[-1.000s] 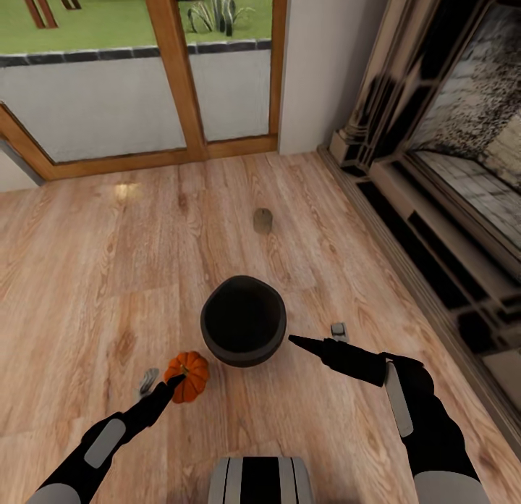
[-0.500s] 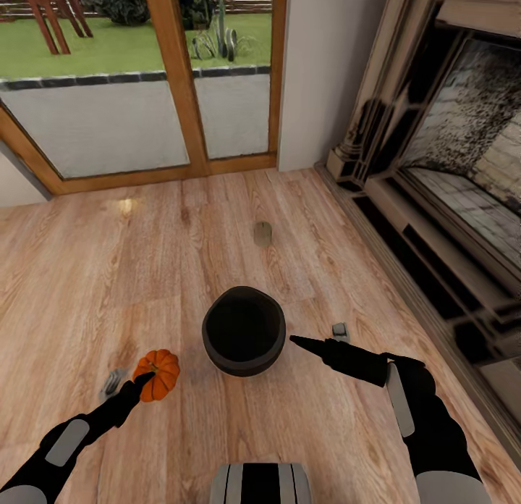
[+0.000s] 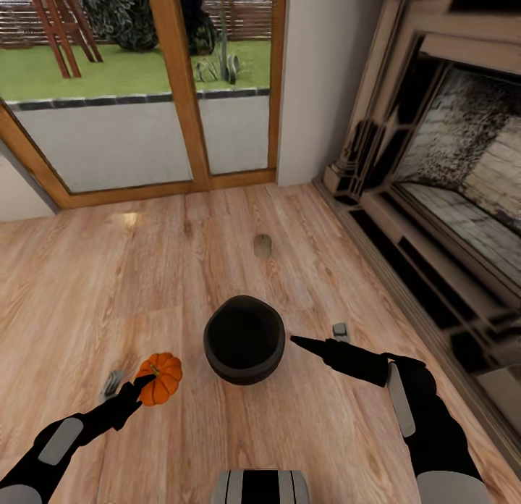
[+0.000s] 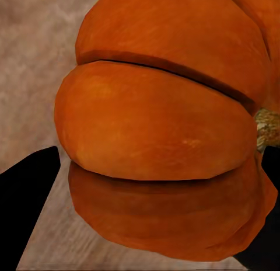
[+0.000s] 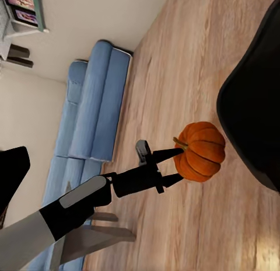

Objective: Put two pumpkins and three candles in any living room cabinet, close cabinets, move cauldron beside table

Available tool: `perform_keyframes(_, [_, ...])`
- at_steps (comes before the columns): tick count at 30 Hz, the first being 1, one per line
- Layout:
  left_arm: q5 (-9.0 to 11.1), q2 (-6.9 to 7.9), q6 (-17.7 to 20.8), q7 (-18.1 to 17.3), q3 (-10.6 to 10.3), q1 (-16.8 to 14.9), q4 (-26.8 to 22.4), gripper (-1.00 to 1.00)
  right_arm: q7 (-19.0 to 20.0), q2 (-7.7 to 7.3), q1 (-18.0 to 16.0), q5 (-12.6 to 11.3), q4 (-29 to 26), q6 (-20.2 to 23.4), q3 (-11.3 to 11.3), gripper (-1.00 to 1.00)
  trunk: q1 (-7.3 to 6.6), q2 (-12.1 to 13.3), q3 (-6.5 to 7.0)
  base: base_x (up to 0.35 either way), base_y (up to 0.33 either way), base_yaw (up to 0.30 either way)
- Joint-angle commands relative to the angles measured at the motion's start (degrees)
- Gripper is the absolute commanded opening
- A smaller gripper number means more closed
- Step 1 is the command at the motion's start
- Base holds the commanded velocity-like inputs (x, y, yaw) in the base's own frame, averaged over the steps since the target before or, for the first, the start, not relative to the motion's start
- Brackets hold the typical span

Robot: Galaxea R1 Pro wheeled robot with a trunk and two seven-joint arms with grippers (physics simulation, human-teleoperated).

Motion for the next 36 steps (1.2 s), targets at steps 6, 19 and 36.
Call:
perform_keyframes(6, [-0.09, -0.06, 0.80, 0.09, 0.24, -0.02, 0.00, -1.00, 0.12, 0.04, -0.03, 0.06, 0.01, 0.26, -0.15, 1.00, -0.18, 0.07, 1.30, -0.172, 0.000, 0.000])
perform_keyframes(19, [-0.09, -0.06, 0.81, 0.12, 0.25, -0.02, 0.02, -1.00, 0.15, 0.04, -0.03, 0.02, 0.16, 0.26, -0.20, 1.00, -0.51, 0.24, 4.18, -0.119, 0.014, 0.000])
perform_keyframes(36, [-0.05, -0.07, 0.86, 0.17, 0.25, -0.02, 0.04, -1.00, 0.07, 0.06, -0.03, 0.02, 0.33, 0.30, -0.28, 1.00, -0.95, 0.47, 7.94, -0.077, 0.001, 0.000])
